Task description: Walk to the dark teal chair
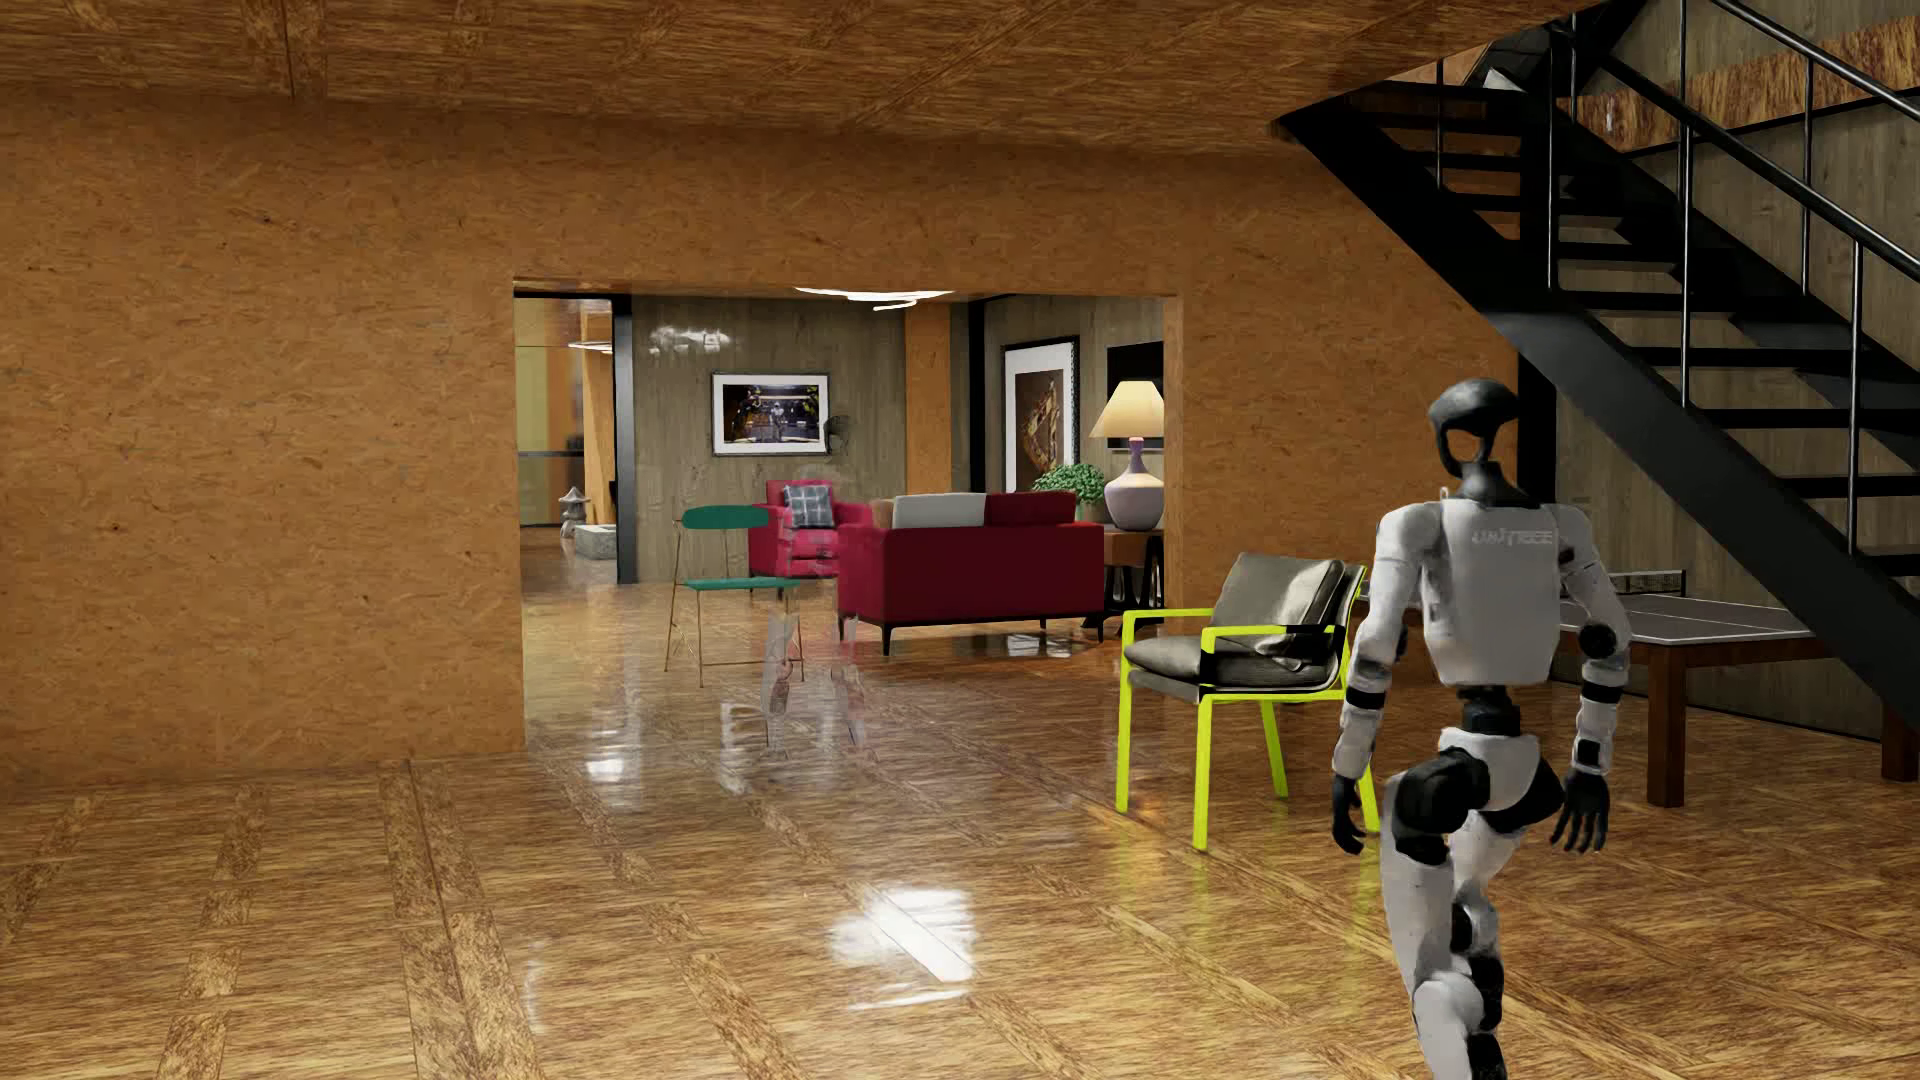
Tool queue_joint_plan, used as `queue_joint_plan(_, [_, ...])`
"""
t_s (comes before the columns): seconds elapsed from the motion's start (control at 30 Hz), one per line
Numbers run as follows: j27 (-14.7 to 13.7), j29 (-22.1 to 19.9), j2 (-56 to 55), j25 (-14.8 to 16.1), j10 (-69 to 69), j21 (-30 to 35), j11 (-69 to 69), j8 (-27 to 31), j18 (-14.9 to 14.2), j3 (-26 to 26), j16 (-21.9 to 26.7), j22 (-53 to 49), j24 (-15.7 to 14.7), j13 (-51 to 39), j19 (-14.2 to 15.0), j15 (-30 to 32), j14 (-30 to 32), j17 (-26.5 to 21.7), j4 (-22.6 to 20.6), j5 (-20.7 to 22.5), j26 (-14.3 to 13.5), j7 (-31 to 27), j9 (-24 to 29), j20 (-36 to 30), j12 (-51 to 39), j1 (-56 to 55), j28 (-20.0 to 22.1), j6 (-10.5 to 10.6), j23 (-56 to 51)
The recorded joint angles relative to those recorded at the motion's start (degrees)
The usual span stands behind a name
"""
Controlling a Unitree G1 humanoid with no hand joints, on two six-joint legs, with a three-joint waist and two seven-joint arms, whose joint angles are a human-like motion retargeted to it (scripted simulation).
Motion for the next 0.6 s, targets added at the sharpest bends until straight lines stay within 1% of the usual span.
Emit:
queue_joint_plan(0.07, [0.00,0.00,-0.14,0.00,-0.15,2.66,-4.46,0.00,0.00,-1.06,-0.66,-0.77,0.00,0.62,0.00,0.01,-0.41,-0.14,0.94,-0.18,0.00,0.00,-0.28,0.43,-1.85,2.03,0.00,0.53,4.62])
queue_joint_plan(0.1, [0.00,0.00,-0.44,0.00,-0.51,3.33,-5.04,0.00,0.00,-1.74,-1.05,-1.44,0.00,1.04,0.00,-0.56,0.35,-0.16,1.63,-0.32,0.00,0.00,-0.59,0.43,-2.36,3.05,0.00,0.85,6.48])
queue_joint_plan(0.13, [0.00,0.00,-1.44,0.00,-0.52,3.76,-3.29,0.00,0.00,-2.46,-1.19,-2.65,0.00,1.36,0.00,-0.54,1.98,-0.19,2.27,-0.56,0.00,0.00,-0.99,0.71,-2.35,3.76,0.00,0.98,7.80])
queue_joint_plan(0.17, [0.00,0.00,-1.96,0.00,-0.64,3.92,-0.65,0.00,0.00,-2.76,-1.37,-4.10,0.00,2.05,0.00,0.45,5.20,-0.17,3.04,-0.80,0.00,0.00,-1.42,1.29,-1.63,4.60,0.00,1.18,8.83])
queue_joint_plan(0.2, [0.00,0.00,-2.69,0.00,-0.11,4.06,2.99,0.00,0.00,-1.89,-1.96,-5.40,0.00,2.35,0.00,0.67,10.77,-0.15,3.77,-0.27,0.00,0.00,-1.52,3.29,-0.11,5.26,0.00,1.88,9.69])
queue_joint_plan(0.23, [0.00,0.00,-2.49,0.00,2.76,4.13,5.71,0.00,0.00,-0.97,-2.72,-6.07,0.00,2.24,0.00,0.36,19.06,-0.37,4.49,0.30,0.00,0.00,-1.85,5.53,1.95,4.10,0.00,2.76,9.96])
queue_joint_plan(0.27, [0.00,0.00,-0.92,0.00,8.76,3.74,7.37,0.00,0.00,-0.24,-3.14,-6.01,0.00,1.91,0.00,-1.28,28.16,-0.69,5.50,0.48,0.00,0.00,-2.75,6.63,3.98,0.54,0.00,3.48,9.88])
queue_joint_plan(0.3, [0.00,0.00,1.62,0.00,16.90,1.41,7.87,0.00,0.00,1.40,-3.12,-5.17,0.00,1.73,0.00,-3.35,35.83,-0.77,6.13,1.29,0.00,0.00,-3.10,5.94,5.06,-3.73,0.00,3.86,8.97])
queue_joint_plan(0.33, [0.00,0.00,6.49,0.00,27.17,3.25,6.54,0.00,0.00,3.50,-2.23,-8.37,0.00,1.05,0.00,-4.75,41.24,-1.99,6.64,3.94,0.00,0.00,-1.35,6.09,7.77,-7.22,0.00,4.70,5.59])
queue_joint_plan(0.37, [0.00,0.00,10.25,0.00,36.73,1.87,5.84,0.00,0.00,5.13,-1.94,-8.95,0.00,-0.11,0.00,-6.10,42.29,-2.77,5.98,4.49,0.00,0.00,-0.85,5.53,9.07,-11.79,0.00,4.85,3.59])
queue_joint_plan(0.4, [0.00,0.00,13.22,0.00,44.46,0.67,4.20,0.00,0.00,7.25,-1.71,-8.77,0.00,-1.90,0.00,-7.03,39.89,-3.61,5.28,5.46,0.00,0.00,-0.68,4.75,9.71,-16.82,0.00,4.85,1.74])
queue_joint_plan(0.47, [0.00,0.00,20.29,0.00,48.09,-3.59,1.33,0.00,0.00,12.07,-1.40,-7.83,0.00,-4.93,0.00,-7.93,35.83,-4.71,2.97,5.69,0.00,0.00,-0.28,3.06,11.37,-24.22,0.00,4.30,-2.50])
queue_joint_plan(0.5, [0.00,0.00,23.06,0.00,45.65,-5.45,0.23,0.00,0.00,13.98,-1.15,-7.71,0.00,-6.59,0.00,-8.58,34.81,-5.12,2.05,5.69,0.00,0.00,-0.32,2.35,12.15,-28.01,0.00,3.99,-4.81])
queue_joint_plan(0.53, [0.00,0.00,26.48,0.00,40.39,-6.82,-0.97,0.00,0.00,15.35,-0.91,-7.62,0.00,-8.26,0.00,-9.39,35.30,-5.46,1.43,5.67,0.00,0.00,-0.08,1.49,12.82,-30.87,0.00,3.69,-7.00])
queue_joint_plan(0.6, [0.00,0.00,32.52,0.00,23.32,-8.54,-2.89,0.00,0.00,17.65,-1.08,-6.93,0.00,-12.04,0.00,-11.63,38.61,-5.98,1.28,5.42,0.00,0.00,0.30,-0.05,13.52,-34.11,0.00,3.38,-10.19])
